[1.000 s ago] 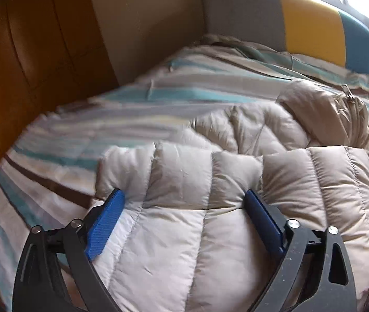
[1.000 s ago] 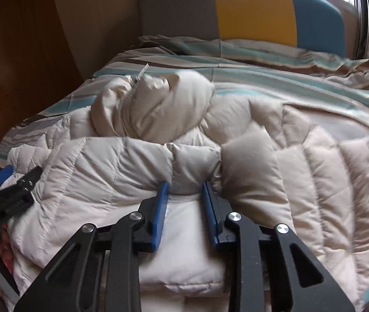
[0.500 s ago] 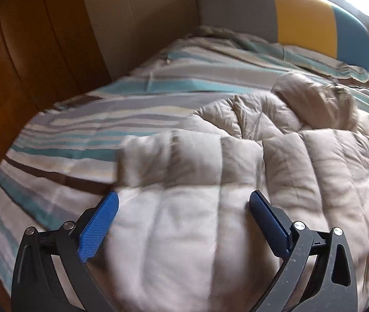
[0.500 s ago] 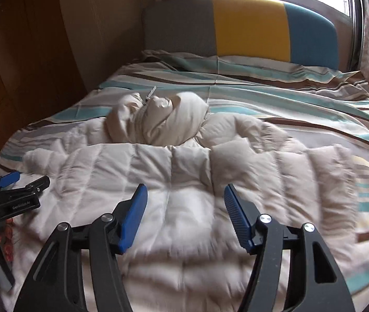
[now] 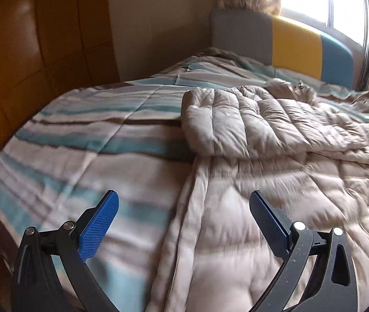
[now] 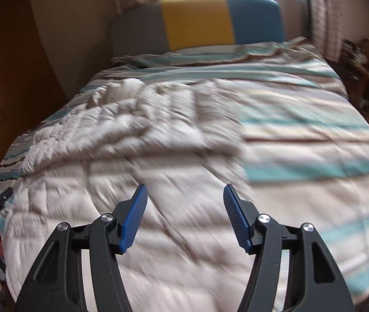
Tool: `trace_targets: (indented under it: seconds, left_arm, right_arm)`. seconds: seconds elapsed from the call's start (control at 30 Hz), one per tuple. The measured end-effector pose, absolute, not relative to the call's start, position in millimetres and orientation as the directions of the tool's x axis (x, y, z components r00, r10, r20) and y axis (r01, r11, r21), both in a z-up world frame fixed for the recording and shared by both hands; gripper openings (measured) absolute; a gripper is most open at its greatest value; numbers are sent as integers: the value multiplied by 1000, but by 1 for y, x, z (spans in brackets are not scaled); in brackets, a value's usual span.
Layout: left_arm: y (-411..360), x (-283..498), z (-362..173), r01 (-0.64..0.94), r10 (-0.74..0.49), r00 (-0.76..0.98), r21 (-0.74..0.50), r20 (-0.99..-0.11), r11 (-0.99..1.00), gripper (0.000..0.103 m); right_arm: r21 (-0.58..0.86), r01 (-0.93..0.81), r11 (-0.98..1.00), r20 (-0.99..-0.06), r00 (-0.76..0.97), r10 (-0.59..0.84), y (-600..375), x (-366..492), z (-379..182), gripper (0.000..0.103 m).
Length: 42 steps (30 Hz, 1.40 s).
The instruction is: Fold large clothes
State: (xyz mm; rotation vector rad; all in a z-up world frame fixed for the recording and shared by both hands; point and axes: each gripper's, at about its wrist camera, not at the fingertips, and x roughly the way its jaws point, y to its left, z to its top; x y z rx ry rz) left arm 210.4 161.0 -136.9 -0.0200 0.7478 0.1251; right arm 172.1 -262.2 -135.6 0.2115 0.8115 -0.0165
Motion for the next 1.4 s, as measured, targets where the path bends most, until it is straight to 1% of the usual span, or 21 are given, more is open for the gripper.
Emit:
trace_targets:
  seconds: [0.07,0.2,0.3,0.53,0.73,0.77,0.8,0.83,0.9,0.93,0.97,1.0,1.07,1.1,1.2,1.4]
  left_arm:
    - [164,190,-138,-115,93,736,12,-670,993,100]
    - [167,159,-141,-98,88,747,22,-659,995,100]
    - [171,136,-148,-88,77,747,17,-660,996,100]
    - [174,85,-164,-60,23,751,-34,-660,998,100]
    - [170,72,-168,-45,3,743,-46,-669,998,100]
    - [168,70,-171,-40,-8,736,-54,-677,998,96]
    - [167,69,-172,-36,-14,730,-60,-683,998,85]
    - [163,68,-176,-23,-35,716,-74,-697,997,79]
    - [156,64,-180,-3,-59,700,-85,-712,996,62]
    - [152,63,-180,5,-56,702,-74,-710,997,58]
    - [149,62,-178,13,-55,704,-64,-708,998,48]
    - [146,61,-175,27,-57,709,-53,-702,998,36]
    - [142,60,-167,37,-59,728,-47,-684,998,25]
    - [142,60,-163,39,-66,737,-55,-673,998,22]
    - [143,65,-148,37,-89,760,-93,-644,995,19]
    - [142,84,-113,34,-122,816,-165,-564,986,18]
  right_arm:
    - [179,125,976,-730,682,47,-279,142,-142,61]
    - [169,166,972,-742,670,15,-296,95,-155,61]
    - [182,180,967,-753,657,20,-303,66,-166,61]
    - [231,195,953,-746,664,45,-304,31,-177,60]
    - [246,187,951,-743,666,61,-301,16,-183,60]
    - [257,181,949,-743,665,75,-301,14,-186,58]
    - [269,177,947,-743,664,86,-302,13,-188,56]
    - [284,175,943,-740,665,100,-302,13,-190,51]
    - [326,161,932,-728,672,138,-303,10,-193,40]
    - [329,149,932,-723,675,147,-302,9,-193,36]
    - [328,135,935,-717,680,154,-300,9,-192,29]
    - [325,126,937,-711,686,155,-298,8,-189,26]
    - [322,111,940,-696,701,155,-295,8,-182,16]
    - [325,106,940,-687,710,157,-294,9,-179,16]
    - [353,89,932,-651,738,176,-293,11,-169,14]
    - [367,53,929,-598,779,192,-289,28,-145,14]
